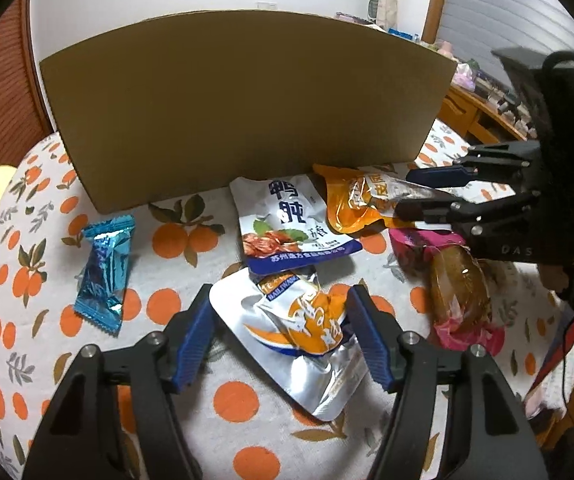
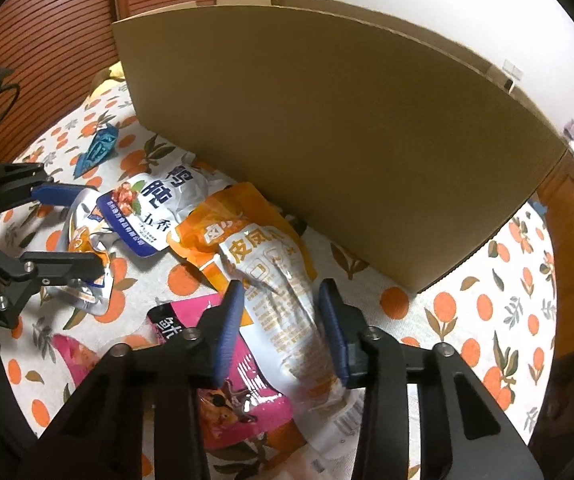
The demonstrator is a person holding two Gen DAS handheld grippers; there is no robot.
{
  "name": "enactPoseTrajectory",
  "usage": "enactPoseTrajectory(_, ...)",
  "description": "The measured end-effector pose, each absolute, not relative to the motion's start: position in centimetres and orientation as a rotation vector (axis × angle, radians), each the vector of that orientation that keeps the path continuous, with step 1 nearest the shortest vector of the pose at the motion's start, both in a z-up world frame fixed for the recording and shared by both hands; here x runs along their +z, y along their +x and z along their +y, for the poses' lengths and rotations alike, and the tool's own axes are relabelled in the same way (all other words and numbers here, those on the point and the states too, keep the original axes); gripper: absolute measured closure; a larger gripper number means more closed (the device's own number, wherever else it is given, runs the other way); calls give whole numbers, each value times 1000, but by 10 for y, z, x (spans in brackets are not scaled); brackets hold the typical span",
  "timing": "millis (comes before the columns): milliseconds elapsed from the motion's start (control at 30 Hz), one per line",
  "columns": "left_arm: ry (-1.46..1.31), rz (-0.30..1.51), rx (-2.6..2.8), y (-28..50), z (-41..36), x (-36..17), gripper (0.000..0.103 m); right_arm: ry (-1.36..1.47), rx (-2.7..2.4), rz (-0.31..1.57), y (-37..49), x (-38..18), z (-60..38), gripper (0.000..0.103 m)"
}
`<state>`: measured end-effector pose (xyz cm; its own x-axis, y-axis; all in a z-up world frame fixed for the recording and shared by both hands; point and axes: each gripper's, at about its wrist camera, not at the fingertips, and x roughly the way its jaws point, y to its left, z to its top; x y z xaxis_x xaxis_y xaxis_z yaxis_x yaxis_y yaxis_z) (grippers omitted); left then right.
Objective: Organize snacks
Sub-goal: 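Grasp the silver cat-print pouch with the left tool while the right tool grasps the white-orange pouch, then lift both held pouches off the bed and carry them toward the box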
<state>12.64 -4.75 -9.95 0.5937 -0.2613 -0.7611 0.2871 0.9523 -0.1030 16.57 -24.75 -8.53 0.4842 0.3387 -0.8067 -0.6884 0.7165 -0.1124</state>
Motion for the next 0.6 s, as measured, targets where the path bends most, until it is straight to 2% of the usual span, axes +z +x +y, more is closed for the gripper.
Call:
enactPoseTrajectory(67,35,876,-326,125,-47,-100,40,-472,647,841,163,-82,-247,79)
enactPoseTrajectory(167,29,870,-344,121,-43,-99,57,-487,644,836,162,-80,-247,87)
enactPoseTrajectory(200,28,870,-352,119,-41,-99,60,-484,649,843,163,-79,-248,87)
enactPoseTrajectory(400,15,873,-371,112,-28,-98,62,-437,670,871,165,-77,-252,87)
enactPoseTrajectory(500,10,882,-384,108,-23,-97,62,-419,681,875,163,-75,-257,84)
enactPoseTrajectory(600,0,894,-392,108,-21,-96,61,-405,691,870,159,-72,-265,77)
